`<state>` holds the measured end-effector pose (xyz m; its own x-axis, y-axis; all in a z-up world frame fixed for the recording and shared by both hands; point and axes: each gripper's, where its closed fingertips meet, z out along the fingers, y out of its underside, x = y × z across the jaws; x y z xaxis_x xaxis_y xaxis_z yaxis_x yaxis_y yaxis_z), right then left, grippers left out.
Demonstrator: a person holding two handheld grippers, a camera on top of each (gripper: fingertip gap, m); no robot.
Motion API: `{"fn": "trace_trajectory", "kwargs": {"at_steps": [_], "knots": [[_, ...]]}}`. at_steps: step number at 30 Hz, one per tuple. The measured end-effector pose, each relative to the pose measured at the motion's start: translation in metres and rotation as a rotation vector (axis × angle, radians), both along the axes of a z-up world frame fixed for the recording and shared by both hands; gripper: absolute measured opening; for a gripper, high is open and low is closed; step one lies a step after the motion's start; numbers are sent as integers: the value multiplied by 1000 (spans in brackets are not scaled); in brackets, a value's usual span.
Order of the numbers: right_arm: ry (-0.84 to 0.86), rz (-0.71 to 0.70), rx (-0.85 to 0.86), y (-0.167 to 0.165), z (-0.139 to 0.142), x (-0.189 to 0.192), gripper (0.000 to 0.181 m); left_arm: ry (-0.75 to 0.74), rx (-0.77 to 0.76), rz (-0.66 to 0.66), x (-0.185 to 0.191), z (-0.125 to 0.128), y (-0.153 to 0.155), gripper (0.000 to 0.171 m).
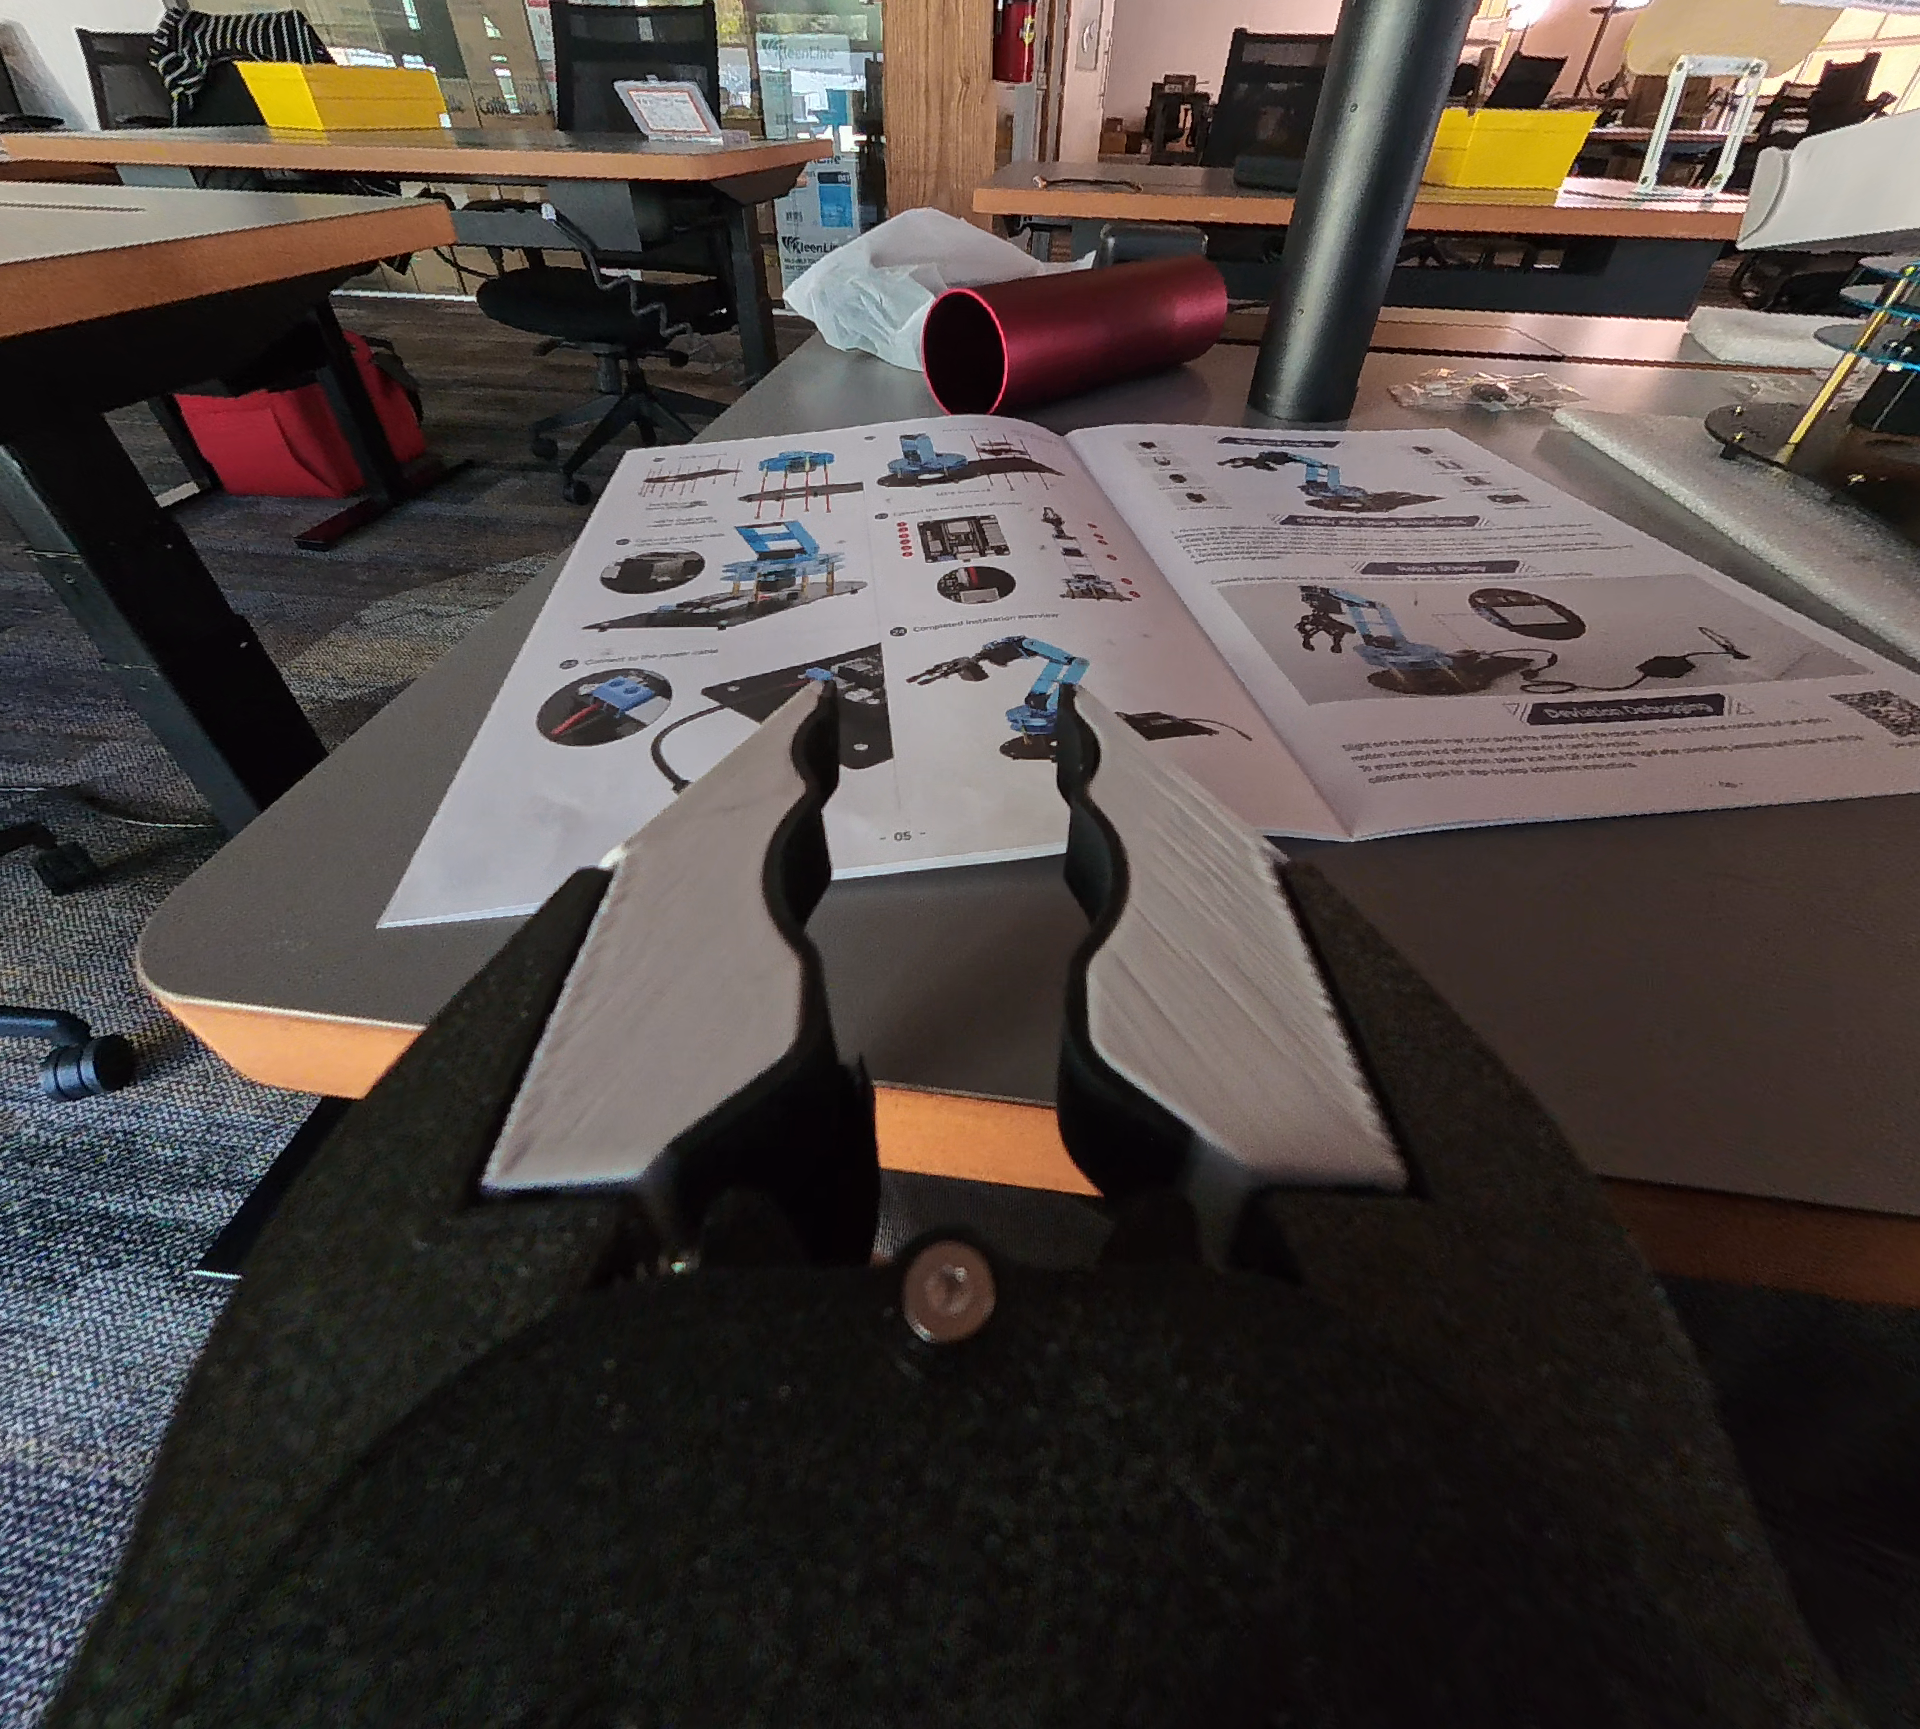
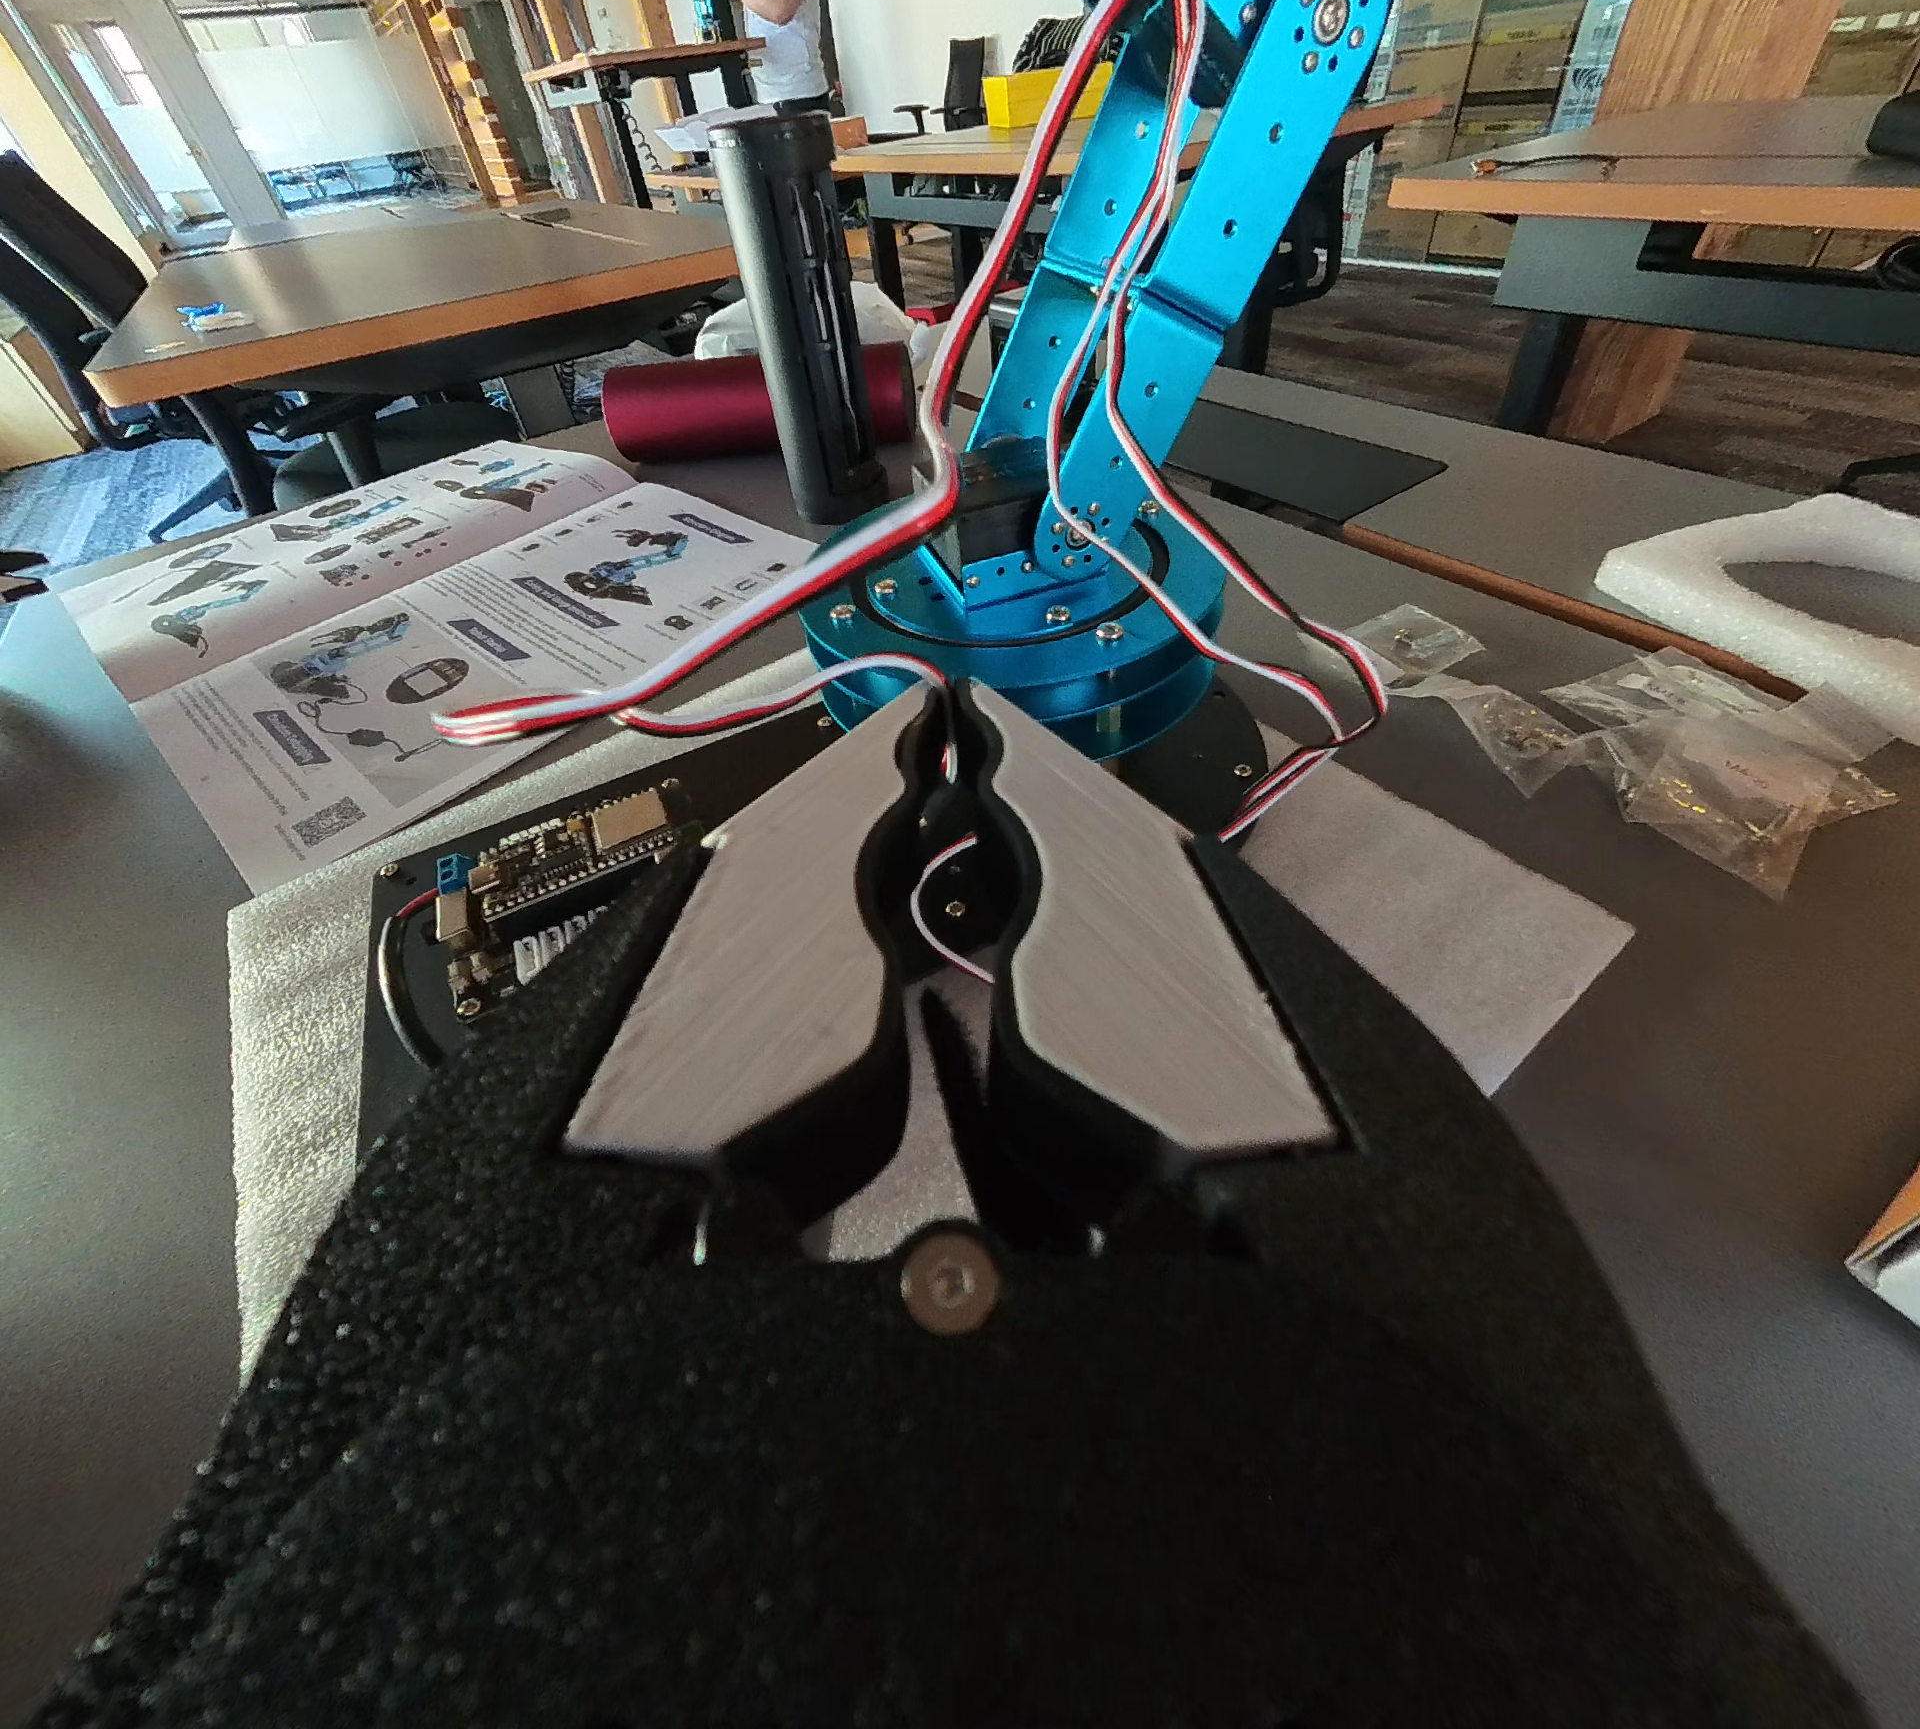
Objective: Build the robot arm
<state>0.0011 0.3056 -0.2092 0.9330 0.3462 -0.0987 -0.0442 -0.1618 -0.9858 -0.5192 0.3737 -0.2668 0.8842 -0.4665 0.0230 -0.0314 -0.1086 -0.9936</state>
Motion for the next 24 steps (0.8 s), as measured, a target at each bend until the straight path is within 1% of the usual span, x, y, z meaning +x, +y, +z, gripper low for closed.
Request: {"fn": "trace_trajectory", "kwargs": {"at_steps": [24], "knots": [[0,1,-6,0,-1,0,0,5,-29,-15,2,-6,1,41]]}}
